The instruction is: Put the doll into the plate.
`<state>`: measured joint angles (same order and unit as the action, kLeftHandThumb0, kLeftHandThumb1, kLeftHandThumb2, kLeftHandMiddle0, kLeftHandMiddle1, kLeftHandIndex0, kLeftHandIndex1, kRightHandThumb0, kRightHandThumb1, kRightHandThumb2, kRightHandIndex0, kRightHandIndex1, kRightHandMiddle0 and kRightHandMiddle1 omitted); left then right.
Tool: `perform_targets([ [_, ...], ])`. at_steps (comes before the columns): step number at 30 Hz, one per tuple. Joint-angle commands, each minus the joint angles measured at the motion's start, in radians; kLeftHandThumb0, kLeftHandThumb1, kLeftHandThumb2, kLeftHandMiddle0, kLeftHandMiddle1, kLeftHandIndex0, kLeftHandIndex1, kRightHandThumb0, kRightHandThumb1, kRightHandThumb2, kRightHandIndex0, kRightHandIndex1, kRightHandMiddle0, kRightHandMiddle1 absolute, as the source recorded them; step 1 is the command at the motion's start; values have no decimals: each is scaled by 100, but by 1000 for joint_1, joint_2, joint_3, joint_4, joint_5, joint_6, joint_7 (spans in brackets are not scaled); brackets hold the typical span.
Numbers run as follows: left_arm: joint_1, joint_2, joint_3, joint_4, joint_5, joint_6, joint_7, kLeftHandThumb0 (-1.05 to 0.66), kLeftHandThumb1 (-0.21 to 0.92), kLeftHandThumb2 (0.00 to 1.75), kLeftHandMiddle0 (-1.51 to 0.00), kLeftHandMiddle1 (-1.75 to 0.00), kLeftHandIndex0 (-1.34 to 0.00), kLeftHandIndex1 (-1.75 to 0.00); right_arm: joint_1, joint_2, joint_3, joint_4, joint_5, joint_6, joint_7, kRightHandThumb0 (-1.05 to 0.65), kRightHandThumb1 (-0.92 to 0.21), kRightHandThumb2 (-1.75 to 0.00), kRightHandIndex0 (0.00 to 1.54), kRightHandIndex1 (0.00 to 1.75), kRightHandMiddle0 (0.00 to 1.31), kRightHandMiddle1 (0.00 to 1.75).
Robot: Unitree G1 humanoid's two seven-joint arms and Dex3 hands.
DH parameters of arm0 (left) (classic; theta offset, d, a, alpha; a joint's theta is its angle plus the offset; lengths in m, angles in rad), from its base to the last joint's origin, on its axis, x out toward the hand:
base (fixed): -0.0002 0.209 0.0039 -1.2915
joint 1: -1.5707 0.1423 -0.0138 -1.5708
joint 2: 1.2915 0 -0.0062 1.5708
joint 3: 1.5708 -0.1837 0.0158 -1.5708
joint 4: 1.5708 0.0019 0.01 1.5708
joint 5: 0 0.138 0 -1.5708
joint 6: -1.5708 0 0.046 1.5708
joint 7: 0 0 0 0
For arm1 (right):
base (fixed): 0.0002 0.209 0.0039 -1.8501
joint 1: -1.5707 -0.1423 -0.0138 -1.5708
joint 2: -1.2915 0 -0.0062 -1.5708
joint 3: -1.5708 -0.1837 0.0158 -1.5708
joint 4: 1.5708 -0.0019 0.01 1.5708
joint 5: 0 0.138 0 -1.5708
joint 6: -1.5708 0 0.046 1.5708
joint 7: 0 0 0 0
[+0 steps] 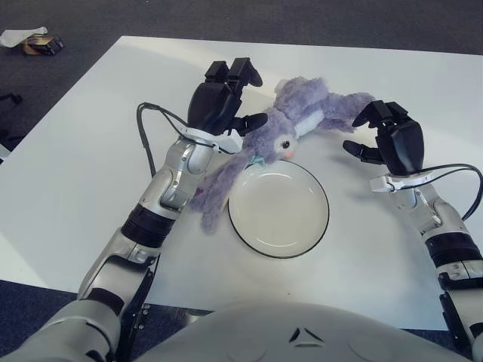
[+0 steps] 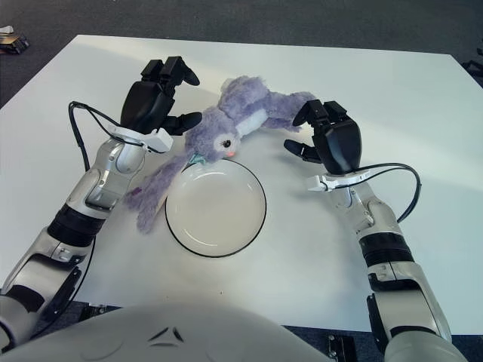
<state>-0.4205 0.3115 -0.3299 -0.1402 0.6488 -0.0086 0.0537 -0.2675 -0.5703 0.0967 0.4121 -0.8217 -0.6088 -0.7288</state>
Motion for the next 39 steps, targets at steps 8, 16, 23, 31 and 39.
perform_targets([
  [8,46,7,30,-147,-71,126,-242,-105,92,86,-11,-135,0,-122,-46,-25,29,31,-40,36,-24,-1,-56,-93,59,143,26,175],
  [16,47,-2,37,-171,-75,181,-302,-105,92,86,-10,-133,0,-121,-70,-28,40,25,-49,59,-27,-14,-74,-69,36,141,26,171],
  [23,43,-10,37,-154,-81,173,-299,-105,92,87,-10,-137,0,-132,-103,-25,57,15,-59,91,-17,-56,-56,-72,11,121,5,158],
  [31,49,-21,37,-146,-86,171,-287,-105,92,88,-11,-135,0,-131,-87,-8,47,-230,-52,221,161,-78,-62,-58,1,83,0,118],
  [39,55,-38,35,-131,-76,159,-263,-105,92,88,-13,-131,0,-125,-60,-26,37,-299,-49,260,242,-91,-79,-33,0,41,0,68],
])
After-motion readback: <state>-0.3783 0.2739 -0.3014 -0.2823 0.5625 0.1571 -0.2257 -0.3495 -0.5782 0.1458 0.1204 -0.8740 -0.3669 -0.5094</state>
